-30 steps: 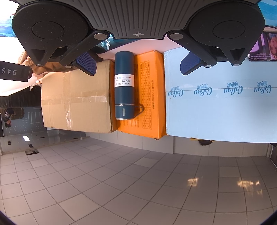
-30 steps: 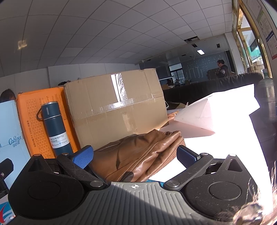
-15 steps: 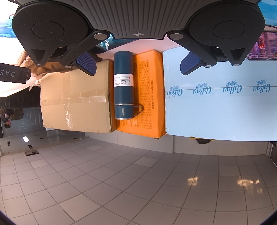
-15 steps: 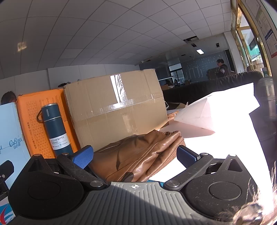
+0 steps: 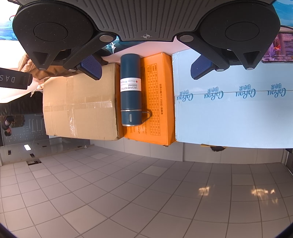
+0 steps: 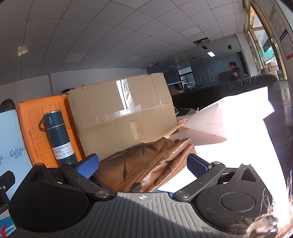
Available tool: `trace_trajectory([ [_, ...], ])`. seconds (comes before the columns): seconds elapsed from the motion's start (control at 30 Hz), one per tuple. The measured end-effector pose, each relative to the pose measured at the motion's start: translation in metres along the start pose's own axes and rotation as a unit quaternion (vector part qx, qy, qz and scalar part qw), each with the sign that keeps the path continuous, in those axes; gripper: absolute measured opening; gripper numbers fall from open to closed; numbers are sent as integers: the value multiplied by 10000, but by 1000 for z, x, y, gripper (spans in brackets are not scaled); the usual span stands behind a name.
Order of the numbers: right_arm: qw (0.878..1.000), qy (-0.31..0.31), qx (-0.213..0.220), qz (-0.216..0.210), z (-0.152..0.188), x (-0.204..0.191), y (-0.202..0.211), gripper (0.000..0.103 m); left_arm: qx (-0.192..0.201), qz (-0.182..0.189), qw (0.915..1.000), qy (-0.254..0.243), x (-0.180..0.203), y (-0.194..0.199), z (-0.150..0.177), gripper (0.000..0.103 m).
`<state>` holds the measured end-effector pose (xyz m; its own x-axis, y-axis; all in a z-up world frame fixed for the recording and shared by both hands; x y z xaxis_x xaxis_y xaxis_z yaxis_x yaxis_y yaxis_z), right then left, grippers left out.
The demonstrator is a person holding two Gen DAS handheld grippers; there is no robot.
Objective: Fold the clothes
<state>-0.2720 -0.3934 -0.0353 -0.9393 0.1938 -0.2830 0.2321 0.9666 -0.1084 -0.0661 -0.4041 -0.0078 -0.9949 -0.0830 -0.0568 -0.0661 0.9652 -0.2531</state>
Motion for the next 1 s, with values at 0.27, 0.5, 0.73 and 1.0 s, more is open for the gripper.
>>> trace_trajectory([
  [0.27,10000,-28,-5,7,0,1,0,103,-2,-2,10000,-3,0,0,-1,103],
  [0.5,10000,-33,-11,9,0,0,0,103,-6,-1,10000,-10,0,1,-1,103],
  [0.73,10000,-38,-3,6,0,0,1,103,-6,-5,10000,-13,1,0,-1,103],
  [1.0,10000,-59,-5,-5,0,0,1,103,-9,-6,10000,-16,1,1,0,103],
])
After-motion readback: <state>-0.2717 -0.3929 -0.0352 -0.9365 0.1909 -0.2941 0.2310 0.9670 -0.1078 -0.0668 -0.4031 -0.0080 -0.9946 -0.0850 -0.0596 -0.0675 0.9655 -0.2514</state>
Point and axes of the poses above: each gripper's, at about its wrist camera, not at the fingertips, and y roughly against the way its jaws point, x to its right, z to its underside, the point moved 10 cm from there along -y, roughly the way its jaws point, and after that the axes turned 14 degrees about x, right-handed, at the moved point
